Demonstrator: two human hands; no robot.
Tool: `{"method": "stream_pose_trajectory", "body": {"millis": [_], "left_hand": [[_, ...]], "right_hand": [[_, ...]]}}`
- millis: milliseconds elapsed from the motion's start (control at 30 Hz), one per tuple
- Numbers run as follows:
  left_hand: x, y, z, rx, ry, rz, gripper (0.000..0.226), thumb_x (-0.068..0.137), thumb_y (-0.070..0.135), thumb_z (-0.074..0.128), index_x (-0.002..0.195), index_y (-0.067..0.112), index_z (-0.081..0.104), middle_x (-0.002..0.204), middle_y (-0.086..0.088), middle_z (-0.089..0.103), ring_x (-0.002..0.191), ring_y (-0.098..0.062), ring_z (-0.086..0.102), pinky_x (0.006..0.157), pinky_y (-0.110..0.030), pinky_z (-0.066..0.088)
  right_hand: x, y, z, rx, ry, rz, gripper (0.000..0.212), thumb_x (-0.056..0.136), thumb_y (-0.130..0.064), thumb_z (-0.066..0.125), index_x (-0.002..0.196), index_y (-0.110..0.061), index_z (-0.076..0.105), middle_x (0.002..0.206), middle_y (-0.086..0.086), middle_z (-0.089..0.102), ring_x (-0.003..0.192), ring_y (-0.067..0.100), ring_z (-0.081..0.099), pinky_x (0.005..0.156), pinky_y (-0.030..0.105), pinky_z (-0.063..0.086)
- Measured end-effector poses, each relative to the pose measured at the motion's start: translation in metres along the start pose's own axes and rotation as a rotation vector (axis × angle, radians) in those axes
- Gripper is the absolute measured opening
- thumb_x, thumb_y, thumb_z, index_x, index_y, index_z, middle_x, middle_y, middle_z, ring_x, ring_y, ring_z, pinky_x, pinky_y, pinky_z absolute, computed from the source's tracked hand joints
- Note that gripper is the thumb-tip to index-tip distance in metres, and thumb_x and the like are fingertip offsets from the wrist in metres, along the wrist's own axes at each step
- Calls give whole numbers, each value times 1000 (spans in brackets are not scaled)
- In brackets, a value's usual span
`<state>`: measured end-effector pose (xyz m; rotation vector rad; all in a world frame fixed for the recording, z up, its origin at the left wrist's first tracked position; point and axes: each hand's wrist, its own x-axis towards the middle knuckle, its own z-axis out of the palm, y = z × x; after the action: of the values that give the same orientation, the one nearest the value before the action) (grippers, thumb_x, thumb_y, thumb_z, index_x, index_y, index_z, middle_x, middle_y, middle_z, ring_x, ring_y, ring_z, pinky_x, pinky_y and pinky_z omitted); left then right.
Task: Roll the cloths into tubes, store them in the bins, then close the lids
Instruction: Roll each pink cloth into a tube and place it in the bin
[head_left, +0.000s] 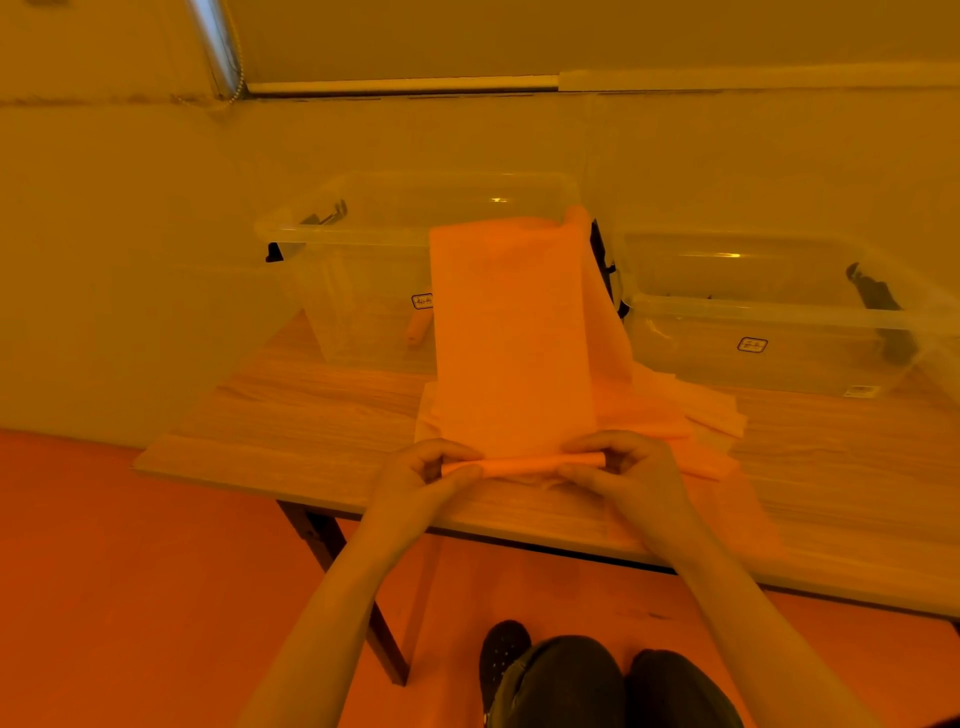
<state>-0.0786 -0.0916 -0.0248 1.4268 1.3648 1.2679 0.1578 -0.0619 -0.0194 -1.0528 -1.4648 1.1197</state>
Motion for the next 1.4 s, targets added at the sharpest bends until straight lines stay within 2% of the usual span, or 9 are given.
{"method": "stream_pose_trajectory", "body": {"millis": [133, 300, 467, 667, 867, 967, 1133, 1267, 1400], "left_hand": [[0, -1, 3, -3, -11, 11, 10, 76, 32, 70, 86, 33, 74, 90, 11, 71, 86, -8, 64, 74, -23, 49], [-1, -2, 1, 5, -46, 23, 16, 81, 18, 72, 94, 27, 73, 94, 12, 70, 94, -6, 64, 79, -20, 51], [-1, 0, 2, 41, -21, 14, 12, 82, 19, 72, 90, 28, 73, 90, 12, 70, 90, -5, 64, 76, -19, 49], [-2, -2, 2, 43, -15, 33, 11, 82, 20, 72, 90, 27, 72, 93, 9, 70, 94, -10, 64, 83, -32, 52], [1, -3, 3, 46, -9, 33, 9, 85, 19, 69, 89, 26, 72, 91, 12, 69, 91, -7, 63, 78, -22, 49], [0, -1, 4, 51, -22, 31, 10, 85, 20, 68, 91, 27, 72, 93, 14, 69, 92, -4, 62, 77, -18, 48], [-3, 3, 3, -2, -37, 20, 12, 78, 26, 71, 91, 27, 73, 94, 10, 70, 93, -4, 63, 78, -18, 50], [-1, 1, 2, 21, -16, 9, 16, 83, 16, 70, 84, 32, 72, 86, 17, 70, 85, -2, 63, 73, -18, 47], [2, 0, 1, 42, -12, 1, 14, 84, 23, 68, 83, 36, 72, 83, 15, 70, 80, -6, 63, 73, -24, 48]], "right_hand": [[1, -2, 2, 19, 50, 1, 10, 74, -10, 79, 82, -11, 75, 82, 0, 74, 76, 14, 70, 66, 23, 55], [1, -2, 4, 41, 21, 17, 8, 75, -7, 78, 81, -9, 73, 75, 5, 73, 64, 17, 68, 60, 22, 53], [1, -1, 2, 22, 17, -2, 13, 74, -6, 79, 78, -17, 75, 85, -4, 74, 81, 10, 69, 68, 18, 52], [1, -1, 1, 6, 35, 3, 9, 77, -9, 78, 78, -18, 75, 83, -3, 74, 77, 10, 69, 67, 20, 52], [-1, -2, -1, -7, -2, -10, 13, 73, -12, 80, 84, -16, 75, 89, -2, 74, 85, 15, 69, 75, 27, 57], [0, -2, 0, 6, 23, -8, 12, 73, -9, 80, 79, -16, 74, 84, -2, 74, 78, 13, 69, 70, 24, 55], [-1, -5, 4, 63, 9, 20, 7, 75, -7, 77, 79, -9, 72, 75, 6, 73, 63, 17, 68, 59, 23, 53], [-2, -6, 2, 13, 1, 17, 12, 74, -8, 79, 84, -12, 73, 86, -2, 73, 75, 9, 68, 65, 19, 53], [1, -5, 1, -38, -1, 18, 14, 72, -13, 81, 84, -15, 74, 88, -3, 73, 84, 9, 68, 72, 23, 55]]}}
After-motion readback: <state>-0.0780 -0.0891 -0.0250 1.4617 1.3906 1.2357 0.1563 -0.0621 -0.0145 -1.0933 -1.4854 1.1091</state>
